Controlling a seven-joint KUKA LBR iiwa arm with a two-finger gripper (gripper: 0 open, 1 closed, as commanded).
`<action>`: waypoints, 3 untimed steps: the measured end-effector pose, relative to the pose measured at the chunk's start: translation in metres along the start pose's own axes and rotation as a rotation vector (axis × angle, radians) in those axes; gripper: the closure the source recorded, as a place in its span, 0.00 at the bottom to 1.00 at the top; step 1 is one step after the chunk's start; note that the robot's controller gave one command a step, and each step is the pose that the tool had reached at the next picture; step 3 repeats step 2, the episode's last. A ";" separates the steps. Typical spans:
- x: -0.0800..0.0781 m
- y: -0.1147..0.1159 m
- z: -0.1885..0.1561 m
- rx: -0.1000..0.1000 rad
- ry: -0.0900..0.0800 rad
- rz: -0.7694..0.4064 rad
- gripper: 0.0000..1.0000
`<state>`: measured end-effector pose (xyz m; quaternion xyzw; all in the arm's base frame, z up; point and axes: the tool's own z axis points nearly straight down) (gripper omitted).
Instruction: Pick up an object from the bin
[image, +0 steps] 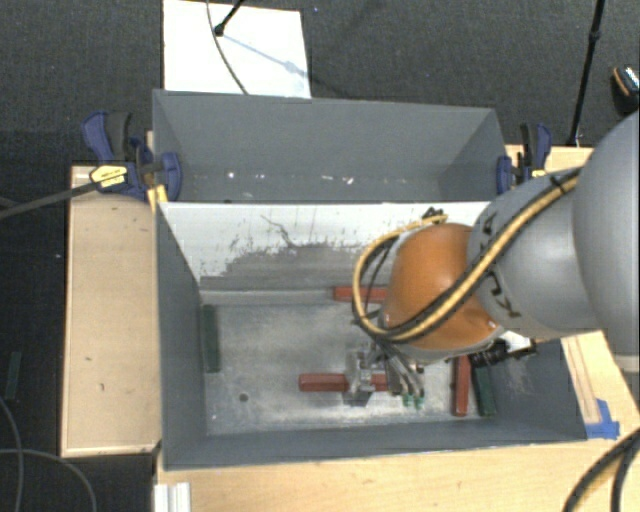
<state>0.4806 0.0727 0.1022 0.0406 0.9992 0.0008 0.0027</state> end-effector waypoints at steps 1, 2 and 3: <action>-0.001 0.000 -0.023 0.000 0.000 0.002 1.00; -0.003 0.000 -0.080 0.000 -0.002 0.001 1.00; -0.003 0.000 -0.080 0.000 -0.002 0.001 1.00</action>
Offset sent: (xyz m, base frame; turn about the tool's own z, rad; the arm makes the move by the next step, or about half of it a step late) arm 0.0000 0.0001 0.0215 0.0000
